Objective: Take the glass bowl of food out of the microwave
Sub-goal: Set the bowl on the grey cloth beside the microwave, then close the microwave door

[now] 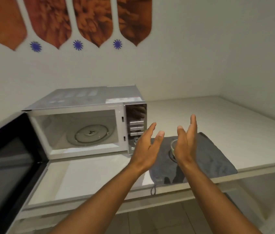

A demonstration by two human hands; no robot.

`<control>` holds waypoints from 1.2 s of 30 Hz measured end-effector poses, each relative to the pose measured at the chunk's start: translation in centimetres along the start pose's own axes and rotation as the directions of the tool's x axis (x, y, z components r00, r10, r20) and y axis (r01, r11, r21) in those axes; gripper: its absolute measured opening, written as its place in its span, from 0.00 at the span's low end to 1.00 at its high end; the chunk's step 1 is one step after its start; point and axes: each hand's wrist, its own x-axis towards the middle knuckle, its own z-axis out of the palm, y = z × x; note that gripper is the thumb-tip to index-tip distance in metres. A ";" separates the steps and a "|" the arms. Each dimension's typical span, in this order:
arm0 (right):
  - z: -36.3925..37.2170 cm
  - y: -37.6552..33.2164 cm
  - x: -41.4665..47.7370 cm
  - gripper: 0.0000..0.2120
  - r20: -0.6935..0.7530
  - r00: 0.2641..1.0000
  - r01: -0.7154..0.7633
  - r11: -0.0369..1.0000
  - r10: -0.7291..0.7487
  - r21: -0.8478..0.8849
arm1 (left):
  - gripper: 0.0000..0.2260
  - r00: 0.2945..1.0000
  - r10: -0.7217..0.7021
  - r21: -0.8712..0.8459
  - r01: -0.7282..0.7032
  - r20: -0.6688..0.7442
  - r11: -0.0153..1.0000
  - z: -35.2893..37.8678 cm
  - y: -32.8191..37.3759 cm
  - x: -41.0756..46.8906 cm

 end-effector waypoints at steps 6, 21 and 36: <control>4.3 -5.5 -0.9 0.35 0.040 0.978 0.207 0.978 -0.206 -0.008 | 0.31 0.984 0.144 0.177 -0.124 -0.106 0.976 -8.4 3.7 -2.1; 12.4 -7.3 1.9 0.33 0.502 0.789 0.600 0.620 -0.354 -0.505 | 0.35 0.953 0.105 0.686 0.126 -0.284 0.716 -26.1 8.4 -6.0; 13.0 -6.1 3.0 0.33 0.649 0.722 0.684 0.382 -0.239 -0.621 | 0.23 0.821 -0.421 0.780 0.534 -0.385 0.326 -36.1 5.0 -10.7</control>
